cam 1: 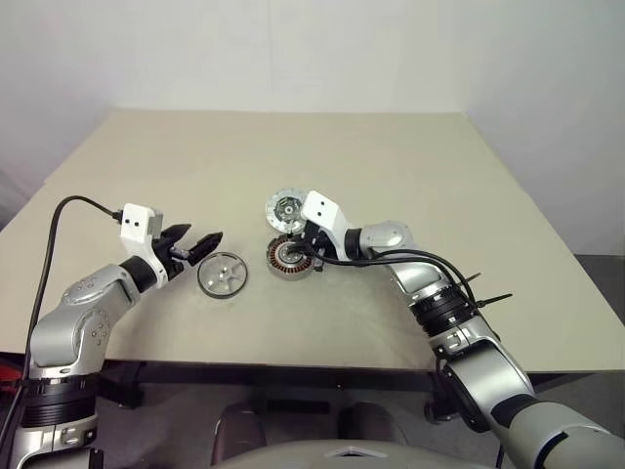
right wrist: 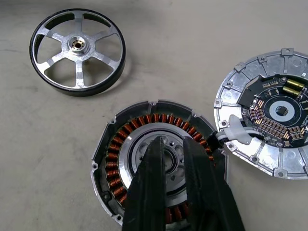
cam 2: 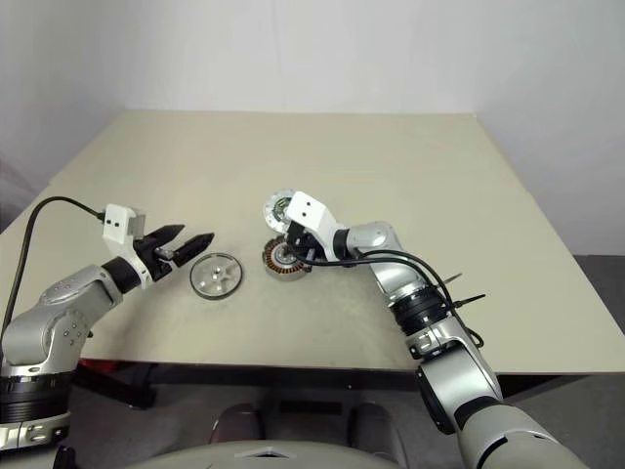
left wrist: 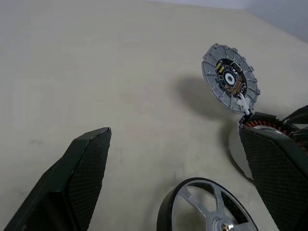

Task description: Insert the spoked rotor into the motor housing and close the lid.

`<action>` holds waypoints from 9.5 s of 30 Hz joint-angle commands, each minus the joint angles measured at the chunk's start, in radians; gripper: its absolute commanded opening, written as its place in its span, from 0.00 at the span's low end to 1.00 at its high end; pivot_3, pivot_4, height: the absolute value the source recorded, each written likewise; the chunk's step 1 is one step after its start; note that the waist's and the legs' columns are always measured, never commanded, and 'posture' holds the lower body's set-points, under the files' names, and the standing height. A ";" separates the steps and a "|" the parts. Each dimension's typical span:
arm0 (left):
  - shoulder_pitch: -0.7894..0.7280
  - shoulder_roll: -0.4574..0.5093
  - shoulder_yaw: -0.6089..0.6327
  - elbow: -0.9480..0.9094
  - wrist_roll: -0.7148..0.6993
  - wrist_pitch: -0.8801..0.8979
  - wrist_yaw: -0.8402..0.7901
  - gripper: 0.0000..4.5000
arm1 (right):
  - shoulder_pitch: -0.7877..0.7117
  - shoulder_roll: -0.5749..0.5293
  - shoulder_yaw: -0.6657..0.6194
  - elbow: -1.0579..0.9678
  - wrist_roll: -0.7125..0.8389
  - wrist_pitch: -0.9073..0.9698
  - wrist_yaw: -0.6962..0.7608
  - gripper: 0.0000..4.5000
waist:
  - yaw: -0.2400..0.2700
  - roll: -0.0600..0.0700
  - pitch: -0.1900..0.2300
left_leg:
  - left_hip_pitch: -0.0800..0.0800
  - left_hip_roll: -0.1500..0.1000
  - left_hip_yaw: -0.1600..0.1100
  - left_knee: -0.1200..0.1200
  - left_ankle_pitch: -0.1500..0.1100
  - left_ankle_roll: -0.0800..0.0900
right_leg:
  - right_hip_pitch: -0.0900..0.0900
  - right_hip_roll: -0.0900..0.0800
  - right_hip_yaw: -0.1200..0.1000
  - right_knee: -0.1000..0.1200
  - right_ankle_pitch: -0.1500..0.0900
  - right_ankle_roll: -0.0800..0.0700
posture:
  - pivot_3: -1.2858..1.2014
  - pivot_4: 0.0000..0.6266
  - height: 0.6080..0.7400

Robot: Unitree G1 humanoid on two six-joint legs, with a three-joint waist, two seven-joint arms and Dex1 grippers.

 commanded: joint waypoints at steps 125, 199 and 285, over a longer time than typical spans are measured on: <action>0.091 -0.049 0.107 -0.021 -0.208 0.363 0.079 1.00 | 0.014 -0.150 -0.020 -0.163 0.076 -0.002 -0.007 0.00 | 0.019 0.000 0.000 | 0.000 -0.001 0.000 -0.001 0.000 0.000 | 0.000 0.000 0.001 -0.001 -0.001 0.001 | 0.52 0.00 1.00; -0.284 -0.390 0.053 0.358 -0.418 0.418 0.160 0.57 | -0.078 -0.242 -0.072 0.062 0.010 -0.136 -0.069 0.00 | 0.025 -0.001 0.001 | -0.002 -0.002 0.000 -0.001 0.000 0.000 | 0.001 -0.001 0.000 -0.004 -0.001 0.002 | 0.52 0.00 1.00; -0.157 -0.169 0.059 0.098 -0.299 0.252 0.131 0.57 | -0.089 -0.110 -0.021 0.077 0.031 -0.254 0.033 0.00 | 0.017 -0.001 0.001 | 0.000 -0.002 0.000 -0.003 0.000 0.000 | 0.002 -0.001 0.000 -0.005 -0.001 0.002 | 0.52 0.00 1.00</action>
